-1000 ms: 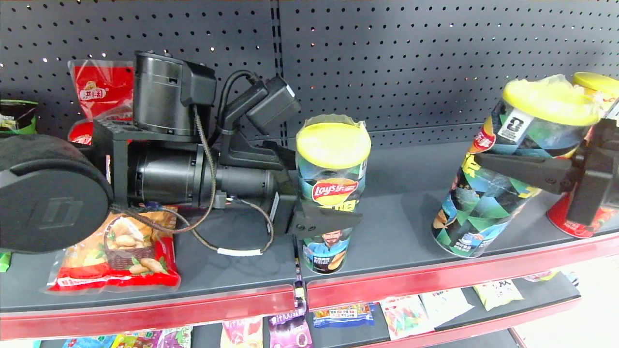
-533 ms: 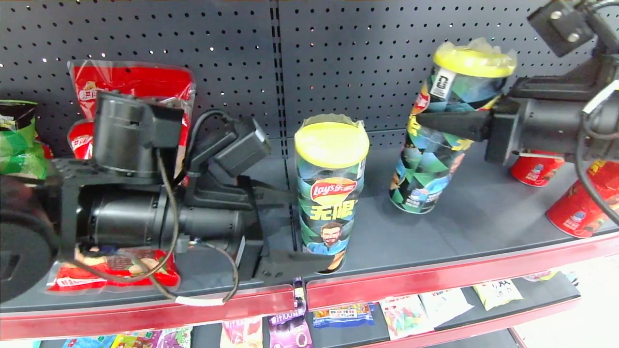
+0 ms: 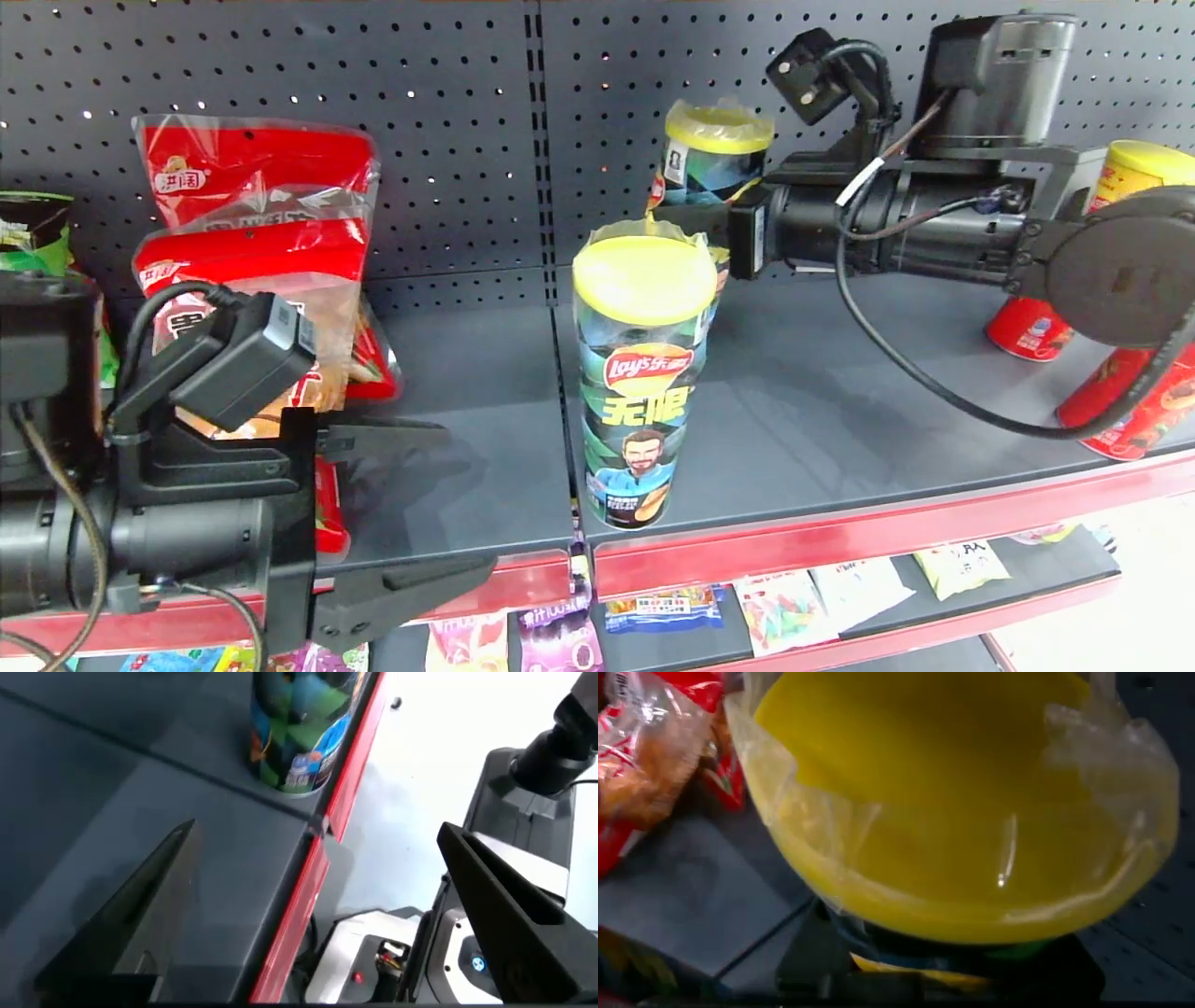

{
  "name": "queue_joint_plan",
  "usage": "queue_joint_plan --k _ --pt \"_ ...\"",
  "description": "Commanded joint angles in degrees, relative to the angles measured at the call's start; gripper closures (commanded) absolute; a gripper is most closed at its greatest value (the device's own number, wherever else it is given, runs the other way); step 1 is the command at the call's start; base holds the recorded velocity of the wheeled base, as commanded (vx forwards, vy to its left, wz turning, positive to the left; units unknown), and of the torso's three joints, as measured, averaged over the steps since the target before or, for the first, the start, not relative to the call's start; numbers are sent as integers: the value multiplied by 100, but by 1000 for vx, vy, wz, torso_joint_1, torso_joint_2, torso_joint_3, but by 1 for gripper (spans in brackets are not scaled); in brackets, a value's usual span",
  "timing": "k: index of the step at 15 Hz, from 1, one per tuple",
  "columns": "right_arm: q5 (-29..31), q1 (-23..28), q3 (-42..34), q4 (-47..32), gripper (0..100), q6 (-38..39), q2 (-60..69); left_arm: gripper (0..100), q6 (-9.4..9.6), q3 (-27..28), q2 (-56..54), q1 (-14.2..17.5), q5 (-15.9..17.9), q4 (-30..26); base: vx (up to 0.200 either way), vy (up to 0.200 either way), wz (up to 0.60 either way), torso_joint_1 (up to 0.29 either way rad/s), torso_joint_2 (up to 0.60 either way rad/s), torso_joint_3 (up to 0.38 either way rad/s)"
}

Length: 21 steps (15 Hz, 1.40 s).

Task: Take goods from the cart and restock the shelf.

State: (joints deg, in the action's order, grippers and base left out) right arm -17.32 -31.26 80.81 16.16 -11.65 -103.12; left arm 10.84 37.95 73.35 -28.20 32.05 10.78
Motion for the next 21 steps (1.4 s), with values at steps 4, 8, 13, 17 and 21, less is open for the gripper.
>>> queue_joint_plan --k 4,8,13,17,21 --pt "10 -258 339 1 100 5 -542 0 -11 -86 -277 121 12 3 0 0 0 0 0 0" --pt "36 -364 312 1 100 76 -525 0 -108 -68 -260 121 12 3 0 0 0 0 0 0" --pt "54 -381 216 1 0 102 -437 0 -117 -60 -251 121 3 3 0 0 0 0 0 0" --pt "115 -381 -171 -8 0 260 -24 0 -117 -24 -260 121 3 3 0 0 0 0 0 0" --pt "124 -346 -1015 1 0 366 653 0 -117 20 -146 130 -23 3 0 0 0 0 0 0"
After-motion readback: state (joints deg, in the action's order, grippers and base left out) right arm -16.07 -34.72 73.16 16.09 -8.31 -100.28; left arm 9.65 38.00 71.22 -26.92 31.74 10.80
